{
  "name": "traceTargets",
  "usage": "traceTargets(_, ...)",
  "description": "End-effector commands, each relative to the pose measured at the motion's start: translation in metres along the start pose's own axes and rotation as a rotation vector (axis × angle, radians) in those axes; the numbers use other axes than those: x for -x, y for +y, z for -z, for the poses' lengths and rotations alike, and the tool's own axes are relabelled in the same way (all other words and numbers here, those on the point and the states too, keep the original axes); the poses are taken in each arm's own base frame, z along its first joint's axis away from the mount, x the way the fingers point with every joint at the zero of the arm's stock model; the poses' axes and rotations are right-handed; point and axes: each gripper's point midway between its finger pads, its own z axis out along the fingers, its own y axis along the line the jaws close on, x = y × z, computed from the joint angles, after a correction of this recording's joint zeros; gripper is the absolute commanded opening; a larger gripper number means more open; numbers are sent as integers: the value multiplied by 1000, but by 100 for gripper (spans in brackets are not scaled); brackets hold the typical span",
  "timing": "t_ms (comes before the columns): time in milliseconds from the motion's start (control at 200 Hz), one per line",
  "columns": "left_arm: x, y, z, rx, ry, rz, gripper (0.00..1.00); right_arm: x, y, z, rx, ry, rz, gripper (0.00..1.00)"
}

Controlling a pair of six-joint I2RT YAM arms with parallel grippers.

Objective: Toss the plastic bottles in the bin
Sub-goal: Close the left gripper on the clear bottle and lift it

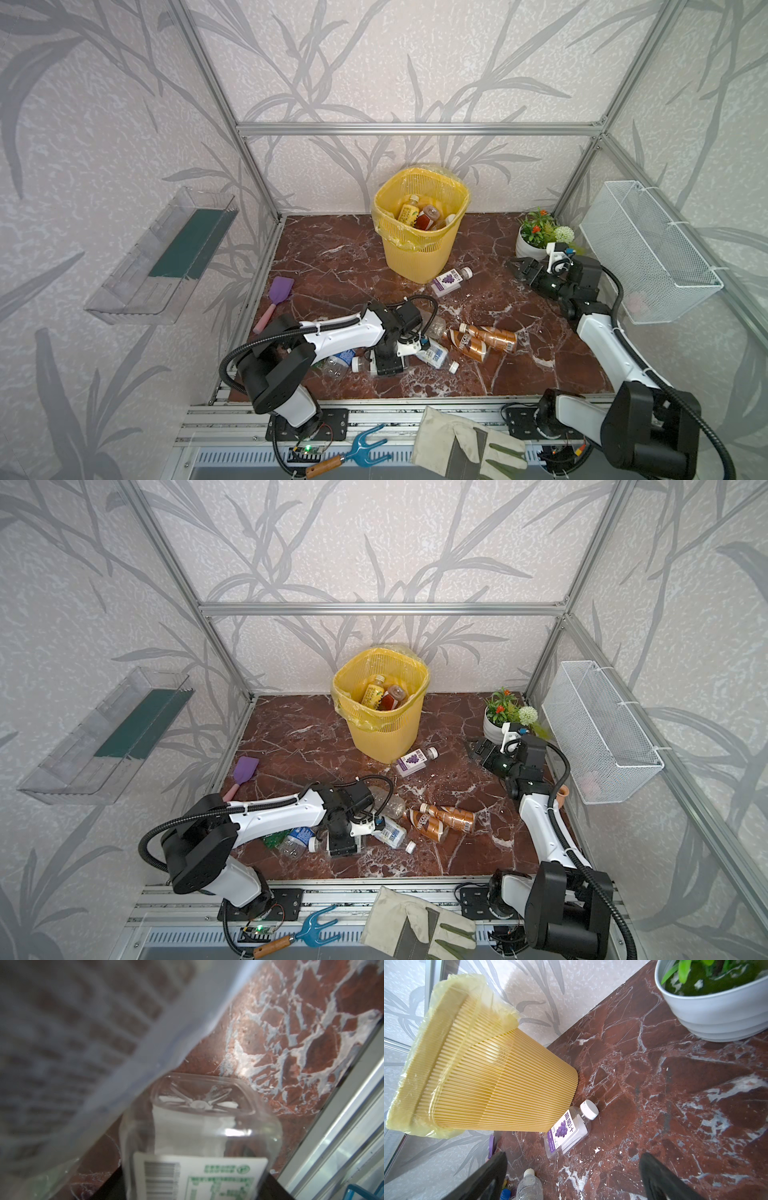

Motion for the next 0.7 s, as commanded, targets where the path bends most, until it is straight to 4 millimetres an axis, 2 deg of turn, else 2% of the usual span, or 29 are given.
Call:
traceTargets(0, 0, 0, -5, 2, 20, -3, 65, 13, 10, 4, 33, -34, 12, 99)
traceTargets(100, 3, 0, 3, 14, -1, 6, 58, 13, 9, 5, 38, -43, 3, 99)
traceTargets(370, 16, 5, 48, 84, -135, 39, 55, 14, 11, 11, 30, -55, 14, 99)
traceTargets(560, 23, 6, 98, 151, -291, 84, 55, 13, 11, 14, 22, -58, 21, 99)
traceTargets(650, 24, 16, 127, 230, -405, 148, 54, 13, 11, 15, 22, -59, 20, 99)
traceTargets(695, 25, 23, 149, 275, -503, 209, 52, 14, 12, 15, 23, -61, 20, 99)
